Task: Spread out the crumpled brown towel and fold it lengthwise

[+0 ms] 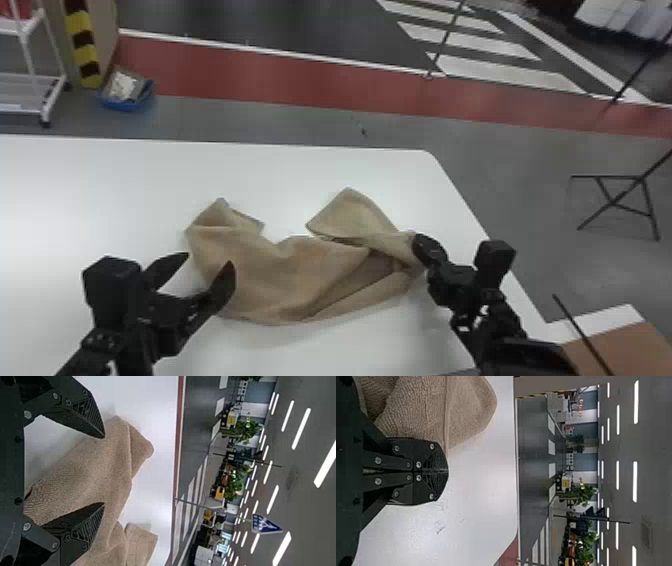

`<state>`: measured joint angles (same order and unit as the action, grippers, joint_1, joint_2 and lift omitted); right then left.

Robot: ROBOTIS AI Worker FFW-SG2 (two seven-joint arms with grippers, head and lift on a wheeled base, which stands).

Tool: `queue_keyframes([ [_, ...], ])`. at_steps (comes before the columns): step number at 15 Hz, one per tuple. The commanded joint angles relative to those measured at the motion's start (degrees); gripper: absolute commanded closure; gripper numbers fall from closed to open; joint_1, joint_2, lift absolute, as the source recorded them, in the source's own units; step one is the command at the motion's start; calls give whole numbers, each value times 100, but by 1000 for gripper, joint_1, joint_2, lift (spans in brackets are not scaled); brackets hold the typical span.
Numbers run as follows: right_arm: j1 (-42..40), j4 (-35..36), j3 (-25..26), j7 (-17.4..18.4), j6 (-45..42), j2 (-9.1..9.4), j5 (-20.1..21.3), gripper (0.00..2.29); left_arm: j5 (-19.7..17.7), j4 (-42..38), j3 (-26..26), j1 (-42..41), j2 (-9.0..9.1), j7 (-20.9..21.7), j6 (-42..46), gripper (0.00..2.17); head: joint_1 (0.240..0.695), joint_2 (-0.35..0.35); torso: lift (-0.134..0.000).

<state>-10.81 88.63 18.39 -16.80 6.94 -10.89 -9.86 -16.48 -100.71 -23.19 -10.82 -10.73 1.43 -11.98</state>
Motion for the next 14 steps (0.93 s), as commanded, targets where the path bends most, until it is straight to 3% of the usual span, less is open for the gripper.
queue_keyframes([
  [1, 0, -13, -2, -17, -65, 0, -8, 1892, 101, 51, -62, 89, 36, -28, -170, 336, 695, -350, -124],
  [4, 0, -57, 33, -69, -153, 0, -8, 1892, 277, 87, -150, 151, 98, -125, -521, 336, 695, -350, -124],
  [7, 0, -83, 86, -87, -240, -9, -8, 1892, 303, 87, -159, 168, 124, -134, -521, 522, 695, -350, -124],
  [9, 9, -136, 103, -157, -293, -9, -52, 1892, 277, 60, -177, 142, 124, -239, -504, 1143, 695, -350, -124],
  [10, 17, -180, 103, -157, -346, -18, -122, 1892, 277, -19, -177, 124, 98, -266, -504, 1595, 695, -350, -124],
  [12, -9, -153, 112, -175, -416, -18, -166, 1892, 268, -300, -133, 19, 63, -248, -504, 1690, 695, -350, -124],
  [14, -158, 181, 112, -184, -557, 0, -482, 1892, 277, -757, 43, -157, 54, -292, -468, 1690, 695, -350, -124],
])
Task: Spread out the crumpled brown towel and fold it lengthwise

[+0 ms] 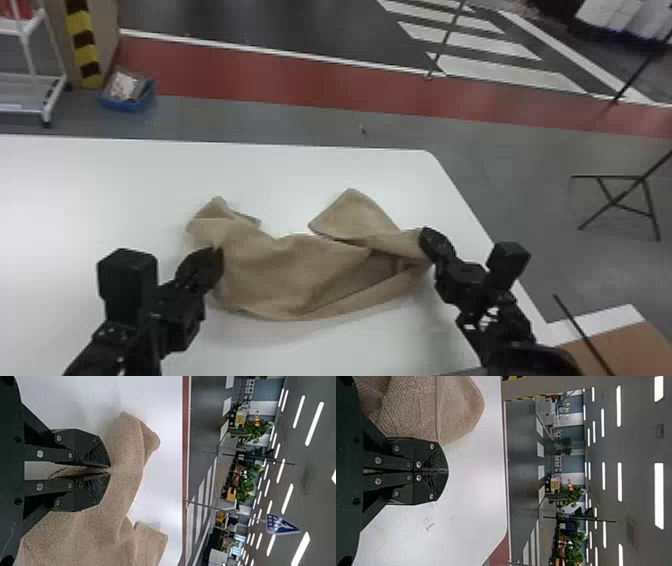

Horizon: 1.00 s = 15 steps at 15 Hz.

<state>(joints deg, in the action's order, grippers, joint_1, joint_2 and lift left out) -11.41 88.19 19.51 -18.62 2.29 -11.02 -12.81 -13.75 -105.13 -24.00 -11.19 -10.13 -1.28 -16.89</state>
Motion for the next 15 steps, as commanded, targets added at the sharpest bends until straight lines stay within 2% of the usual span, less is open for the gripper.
queue_keyframes([
  [1, -116, 515, 0, -1, -92, 65, -187, 1892, 12, -605, 211, -217, -16, -65, 23, 1690, 695, -350, -124],
  [2, -125, 831, -9, 8, -22, 91, -231, 1892, 30, -913, 264, -296, -60, -127, 5, 1690, 695, -350, -124],
  [4, -99, 1402, 18, 96, 207, 91, -433, 1892, 303, -1616, 510, -507, -130, -285, -223, 1690, 695, -350, -124],
  [5, -37, 1772, 35, 139, 435, 91, -600, 1892, 452, -2029, 642, -586, -147, -329, -680, 1690, 695, -350, -124],
  [6, -64, 2035, 35, 175, 558, 197, -653, 1892, 557, -2416, 756, -630, -174, -338, -1173, 1690, 695, -350, -124],
  [7, -46, 2325, 53, 219, 699, 206, -758, 1892, 610, -2864, 862, -682, -183, -408, -1858, 1686, 695, -345, -124],
  [9, -2, 2422, 150, 377, 752, 250, -890, 1892, 751, -3523, 1037, -761, -191, -540, -2860, 1686, 695, -315, -124],
  [10, 42, 2290, 167, 509, 734, 294, -881, 1892, 997, -3690, 1046, -753, -191, -575, -3229, 1686, 688, -305, -124],
  [11, 103, 2062, 150, 702, 699, 311, -802, 1892, 1296, -3664, 976, -638, -183, -575, -3423, 1673, 682, -295, -124],
  [12, 147, 1842, 150, 860, 593, 311, -635, 1892, 1375, -3514, 870, -454, -183, -566, -3458, 1669, 683, -293, -124],
  [14, 297, 1253, 132, 1264, 470, 258, -283, 1892, 1463, -2662, 510, 126, -112, -549, -3458, 1609, 692, -296, -124],
  [15, 332, 1068, 141, 1387, 470, 232, -240, 1892, 1577, -2213, 255, 416, -77, -575, -3458, 1531, 695, -322, -124],
])
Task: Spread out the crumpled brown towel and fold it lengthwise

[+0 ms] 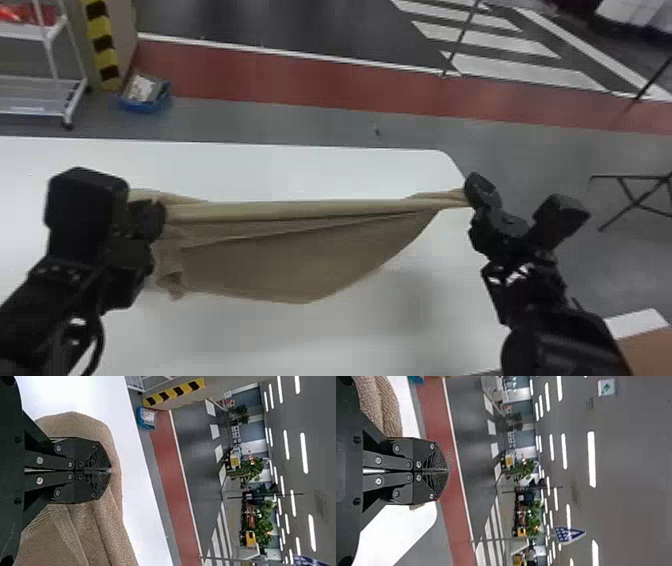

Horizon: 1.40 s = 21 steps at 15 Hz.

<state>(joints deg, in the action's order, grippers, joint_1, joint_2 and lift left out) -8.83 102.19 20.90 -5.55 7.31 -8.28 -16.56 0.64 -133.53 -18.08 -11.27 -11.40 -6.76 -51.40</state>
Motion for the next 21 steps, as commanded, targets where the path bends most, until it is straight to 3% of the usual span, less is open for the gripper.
queue_keyframes([
  [1, 110, -498, 19, 89, -50, -94, 136, 1892, 208, 1216, -661, 731, 129, -27, 29, 1312, 695, -335, -124],
  [3, 101, -630, 54, 247, -50, -200, 136, 1892, 217, 1971, -925, 1004, 358, -62, 697, 286, 695, -350, -124],
  [7, 145, -937, 239, 441, -67, -437, -14, 1892, 217, 2068, -846, 863, 323, -396, 1224, 198, 695, -350, -124],
  [11, 338, -1368, 230, 467, -225, -543, -58, 1892, 191, 1708, -424, 433, 182, -361, 1242, 205, 695, -350, -124],
  [15, 294, -1307, 168, 397, -348, -525, -58, 1892, 24, 2051, -195, 371, 173, -220, 1189, 336, 695, -350, -124],
  [17, 224, -1254, 168, 370, -366, -516, -58, 1892, -266, 2288, -28, 397, 173, -53, 1189, 363, 695, -350, -124],
  [18, 171, -1210, 168, 361, -384, -516, -58, 1892, -381, 2358, 77, 380, 173, -53, 1189, 535, 695, -350, -124],
  [21, 66, -1078, 204, 344, -401, -516, -49, 1892, -389, 2393, 200, 336, 173, -53, 1189, 549, 695, -350, -124],
])
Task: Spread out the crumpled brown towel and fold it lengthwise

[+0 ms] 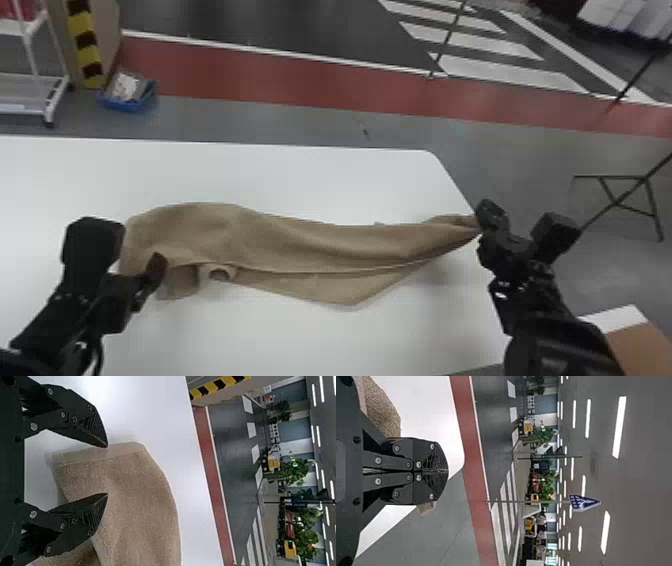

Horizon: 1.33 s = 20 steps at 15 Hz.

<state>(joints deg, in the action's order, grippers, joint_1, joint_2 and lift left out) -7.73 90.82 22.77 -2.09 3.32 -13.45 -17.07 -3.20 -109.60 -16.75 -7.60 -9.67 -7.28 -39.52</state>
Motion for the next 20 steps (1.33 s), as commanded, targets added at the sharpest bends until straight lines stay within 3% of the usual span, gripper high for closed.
queue_keyframes([
  [1, -62, 103, 25, -2, -2, 0, -7, 1892, -5, -44, 84, -66, 1, -1, 0, 552, 695, -350, -124],
  [7, -80, 138, 8, -72, -2, 18, 10, 1892, 3, -167, 233, -233, -8, 139, -123, 552, 695, -350, -124],
  [10, -80, 164, -19, -81, -2, 35, 10, 1892, 56, -175, 242, -268, -8, 122, -175, 772, 695, -350, -124],
  [11, -80, 164, -19, -90, -2, 44, 2, 1892, 74, -175, 242, -277, -8, 104, -175, 1028, 695, -350, -124],
  [16, -106, 164, -1, -98, -37, 35, -7, 1892, 65, -175, 242, -268, -8, 192, -263, 1069, 695, -350, -124],
  [17, -115, 173, -1, -98, -55, 35, -7, 1892, 47, -202, 251, -277, -8, 183, -263, 1389, 695, -350, -124],
  [20, -176, 357, 8, -142, -73, 44, -16, 1892, -102, -641, 435, -453, -8, 148, -211, 1423, 695, -350, -124],
])
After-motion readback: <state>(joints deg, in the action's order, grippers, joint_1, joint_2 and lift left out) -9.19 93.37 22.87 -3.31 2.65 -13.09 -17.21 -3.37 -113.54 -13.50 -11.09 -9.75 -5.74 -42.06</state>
